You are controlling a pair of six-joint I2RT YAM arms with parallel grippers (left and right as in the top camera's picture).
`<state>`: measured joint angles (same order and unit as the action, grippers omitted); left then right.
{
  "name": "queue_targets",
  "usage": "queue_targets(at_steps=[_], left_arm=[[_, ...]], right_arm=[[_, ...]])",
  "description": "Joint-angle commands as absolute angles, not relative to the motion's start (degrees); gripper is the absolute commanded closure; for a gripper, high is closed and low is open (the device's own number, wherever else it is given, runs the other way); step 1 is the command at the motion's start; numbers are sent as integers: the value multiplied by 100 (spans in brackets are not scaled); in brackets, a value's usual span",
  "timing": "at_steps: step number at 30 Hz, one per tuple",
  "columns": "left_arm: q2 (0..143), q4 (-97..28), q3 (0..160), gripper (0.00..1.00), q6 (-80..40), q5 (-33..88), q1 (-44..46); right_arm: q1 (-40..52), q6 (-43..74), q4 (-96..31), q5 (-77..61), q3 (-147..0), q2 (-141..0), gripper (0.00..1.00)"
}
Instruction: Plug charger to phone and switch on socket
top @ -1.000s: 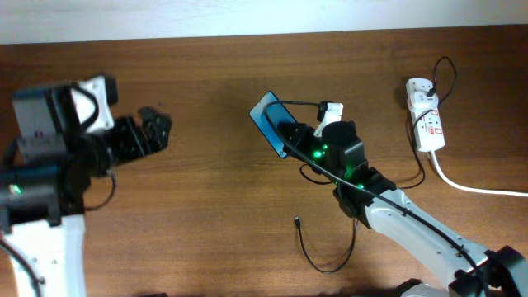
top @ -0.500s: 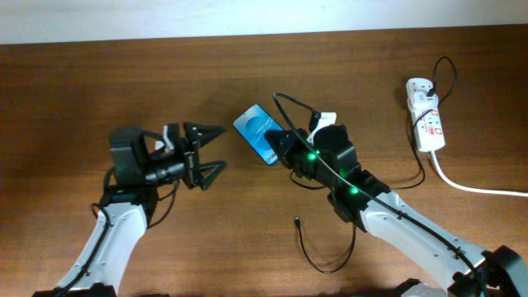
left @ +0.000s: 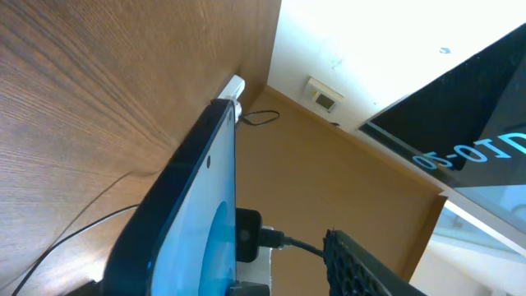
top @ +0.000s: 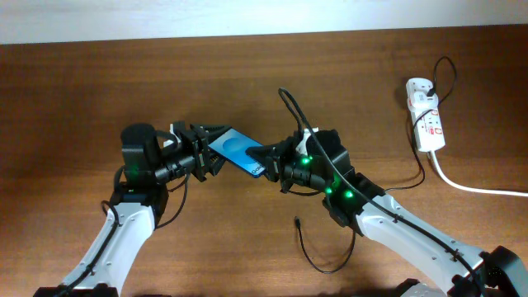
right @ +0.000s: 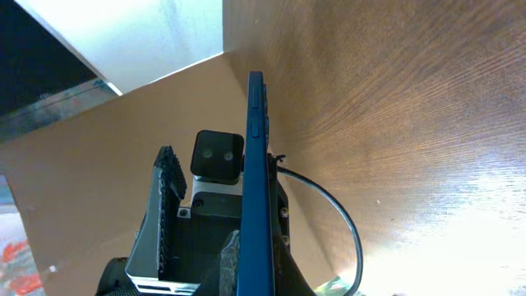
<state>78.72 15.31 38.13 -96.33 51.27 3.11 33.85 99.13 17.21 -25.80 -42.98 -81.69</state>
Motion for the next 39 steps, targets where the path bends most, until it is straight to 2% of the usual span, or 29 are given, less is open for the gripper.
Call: queue_targets(at_steps=[1, 5, 8, 10, 11, 12, 16, 17, 18, 22, 26, 27, 30, 32, 33, 35, 38, 39], left_arm=[[7885, 1601, 3828, 46, -9684, 5323, 346], [7885, 1601, 3828, 57, -9684, 5315, 615], [7885, 1599, 3828, 61, -9682, 5339, 701], [7885, 1597, 3828, 70, -9682, 5339, 716], [7885, 1597, 3828, 72, -9682, 5336, 716], [7885, 1599, 3828, 70, -9679, 5343, 716], [7885, 1599, 3828, 76, -9679, 5426, 716], [7885, 1599, 3828, 85, -9679, 5428, 716], [7885, 1601, 3828, 88, -9679, 5424, 716], [7885, 1599, 3828, 87, -9679, 5424, 716], [7885, 1599, 3828, 75, -9679, 5424, 716], [7885, 1599, 3828, 76, -9679, 5426, 716], [7885, 1599, 3828, 93, -9679, 5424, 714], [7885, 1599, 3828, 95, -9675, 5400, 709], [7885, 1597, 3828, 93, -9588, 5286, 709], [7885, 1579, 3828, 73, -9570, 5144, 709], [7885, 1579, 3828, 68, -9570, 4984, 709], [7885, 1579, 3828, 71, -9570, 4982, 709]], right_arm=[[3422, 10057, 1726, -2633, -4351, -8117, 96], [3422, 10036, 1671, -2438, -4351, -8213, 96], [3422, 9625, 1671, -2193, -4351, -8213, 96], [3422, 9623, 1796, -2187, -4351, -8213, 96], [3422, 9620, 1883, -2180, -4351, -8213, 96], [3424, 9288, 2115, -2049, -4351, -8213, 96], [3444, 9150, 2126, -1959, -4351, -8213, 96], [3468, 9153, 2128, -1966, -4351, -8213, 96], [3505, 9223, 2128, -1990, -4351, -8213, 96], [3664, 9522, 2171, -2029, -4351, -8213, 96], [3754, 9522, 2187, -2029, -4353, -8213, 96], [3754, 9522, 2191, -2029, -4353, -8213, 96], [3750, 9518, 2189, -2027, -4351, -8213, 95], [3750, 9518, 2189, -2032, -4351, -8213, 95], [3750, 9515, 2189, -2034, -4351, -8213, 95], [3750, 9494, 2189, -2075, -4351, -8213, 95], [3750, 9494, 2189, -2075, -4351, -8213, 95], [3750, 9494, 2189, -2075, -4351, -8213, 95]])
